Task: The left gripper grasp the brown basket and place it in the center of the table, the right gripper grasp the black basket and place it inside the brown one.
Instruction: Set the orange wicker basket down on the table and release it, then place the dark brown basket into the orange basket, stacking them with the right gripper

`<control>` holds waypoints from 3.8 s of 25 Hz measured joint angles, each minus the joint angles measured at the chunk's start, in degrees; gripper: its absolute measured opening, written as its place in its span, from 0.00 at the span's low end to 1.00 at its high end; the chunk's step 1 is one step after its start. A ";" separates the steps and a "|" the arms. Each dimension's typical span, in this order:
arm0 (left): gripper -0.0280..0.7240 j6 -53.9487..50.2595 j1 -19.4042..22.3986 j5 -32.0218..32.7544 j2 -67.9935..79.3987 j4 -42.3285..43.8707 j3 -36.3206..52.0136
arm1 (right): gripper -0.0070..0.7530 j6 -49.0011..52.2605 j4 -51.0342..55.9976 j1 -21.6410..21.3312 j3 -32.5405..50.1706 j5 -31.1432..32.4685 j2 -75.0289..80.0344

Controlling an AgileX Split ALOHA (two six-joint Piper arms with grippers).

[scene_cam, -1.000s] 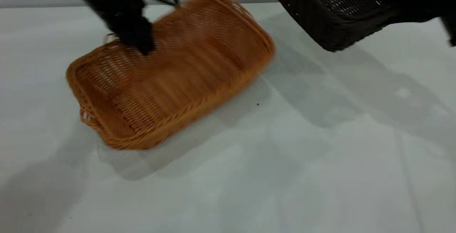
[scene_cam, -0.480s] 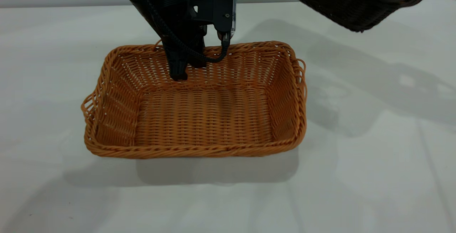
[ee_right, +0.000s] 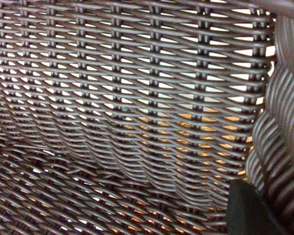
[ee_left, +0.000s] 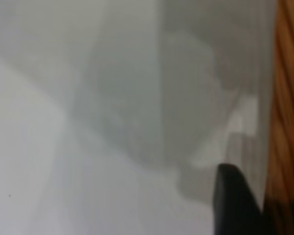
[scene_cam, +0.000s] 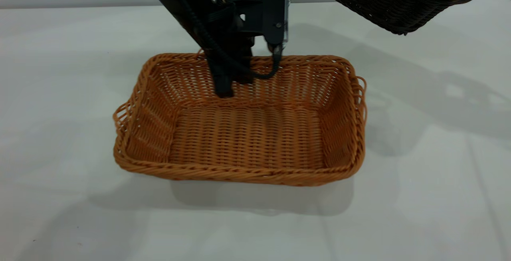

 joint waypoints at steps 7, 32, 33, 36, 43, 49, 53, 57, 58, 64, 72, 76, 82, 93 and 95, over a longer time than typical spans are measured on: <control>0.62 -1.61 -0.72 -0.18 -1.51 -1.07 0.00 | 0.13 0.00 0.00 0.00 0.00 0.64 0.00; 0.63 -2.13 -0.74 39.42 -54.13 -0.96 0.06 | 0.13 4.87 -10.36 27.16 -0.04 -3.24 0.00; 0.63 -2.41 -0.74 39.51 -54.79 -0.96 0.06 | 0.13 5.99 -11.42 28.11 -0.04 -4.38 0.00; 0.63 -4.28 -0.74 39.75 -55.72 -0.89 0.06 | 0.13 7.92 -14.81 28.91 -0.04 -6.22 0.13; 0.63 -8.75 -0.74 40.35 -55.76 -0.71 0.11 | 0.13 8.96 -16.72 28.91 -0.04 -6.69 4.72; 0.63 -8.81 -0.74 40.51 -55.76 -0.65 0.11 | 0.13 9.03 -16.72 28.91 -0.04 -9.40 8.62; 0.63 -8.81 -0.74 40.50 -55.76 -0.65 0.11 | 0.13 8.77 -18.09 28.91 -0.04 -11.17 9.34; 0.63 -8.81 -0.74 40.50 -55.76 -0.65 0.11 | 0.13 8.78 -21.10 27.87 -0.11 -13.57 9.45; 0.63 -8.81 -0.74 40.50 -55.76 -0.65 0.11 | 0.13 8.78 -21.65 27.15 -0.11 -13.93 9.53; 0.63 -8.81 -0.74 40.50 -55.76 -0.65 0.11 | 0.13 8.48 -22.55 21.77 -0.11 -14.28 9.53; 0.63 -8.81 -0.74 40.50 -55.76 -0.65 0.11 | 0.13 3.20 -22.31 21.95 -0.16 -15.33 9.53; 0.63 -8.81 -0.74 40.50 -55.76 -0.65 0.11 | 0.14 0.63 -22.12 24.02 -0.50 -15.51 9.53; 0.63 -8.81 -0.74 40.50 -55.76 -0.65 0.11 | 0.27 -0.39 -21.60 24.94 -0.50 -14.32 9.53; 0.63 -13.20 -0.74 40.32 -61.34 -0.65 0.11 | 0.90 -2.69 -23.12 24.84 -0.50 -7.15 -0.98; 0.63 -15.59 -0.74 40.32 -64.18 -0.65 0.11 | 0.91 -2.86 -23.15 24.84 -0.50 -6.30 -5.45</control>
